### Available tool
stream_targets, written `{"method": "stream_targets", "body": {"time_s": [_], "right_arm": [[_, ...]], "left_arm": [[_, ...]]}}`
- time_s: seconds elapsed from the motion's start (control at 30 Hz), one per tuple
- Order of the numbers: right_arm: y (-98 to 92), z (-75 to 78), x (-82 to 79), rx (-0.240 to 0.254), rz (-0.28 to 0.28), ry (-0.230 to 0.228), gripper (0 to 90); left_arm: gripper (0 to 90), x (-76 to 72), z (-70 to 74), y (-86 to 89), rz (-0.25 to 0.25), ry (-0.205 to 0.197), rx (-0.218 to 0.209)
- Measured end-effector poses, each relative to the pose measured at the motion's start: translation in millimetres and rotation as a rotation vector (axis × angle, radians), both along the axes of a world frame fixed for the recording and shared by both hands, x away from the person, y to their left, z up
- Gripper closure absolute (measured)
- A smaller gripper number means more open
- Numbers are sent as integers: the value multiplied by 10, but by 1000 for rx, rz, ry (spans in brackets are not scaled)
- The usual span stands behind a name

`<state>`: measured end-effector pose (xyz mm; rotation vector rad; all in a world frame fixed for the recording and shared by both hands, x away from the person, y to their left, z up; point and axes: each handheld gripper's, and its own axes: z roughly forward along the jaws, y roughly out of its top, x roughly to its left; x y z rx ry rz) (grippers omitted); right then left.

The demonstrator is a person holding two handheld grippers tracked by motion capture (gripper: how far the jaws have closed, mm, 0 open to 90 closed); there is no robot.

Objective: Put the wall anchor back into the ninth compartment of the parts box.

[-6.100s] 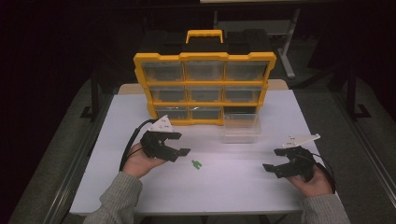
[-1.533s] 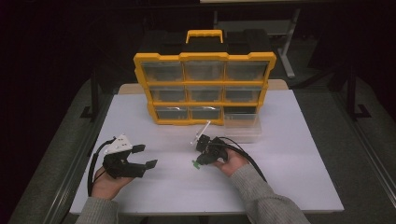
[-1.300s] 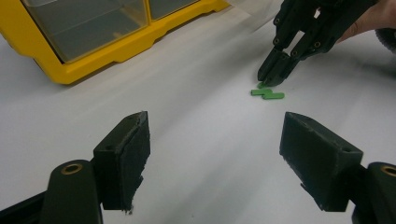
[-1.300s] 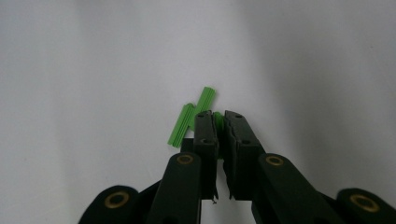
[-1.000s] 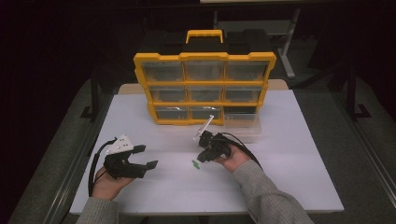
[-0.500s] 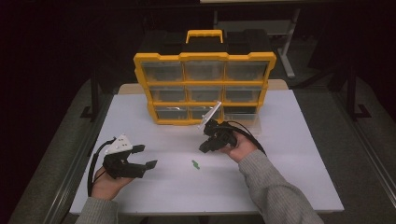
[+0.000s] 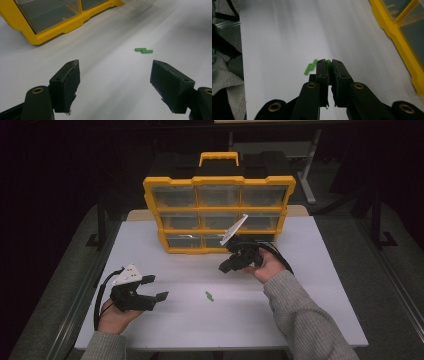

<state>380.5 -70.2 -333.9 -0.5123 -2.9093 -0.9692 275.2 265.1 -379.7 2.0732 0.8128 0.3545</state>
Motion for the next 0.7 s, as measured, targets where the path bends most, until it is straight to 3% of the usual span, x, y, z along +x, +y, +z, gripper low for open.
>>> {"method": "stream_targets", "body": {"time_s": [0.27,0.7], "right_arm": [[-105,166,61,-2,-6,-31,833],[-377,363,167,-22,-77,-56,831]], "left_arm": [[236,1,3,1,-4,-3,-1],[236,-6,14,3,-2,-2,-9]]}}
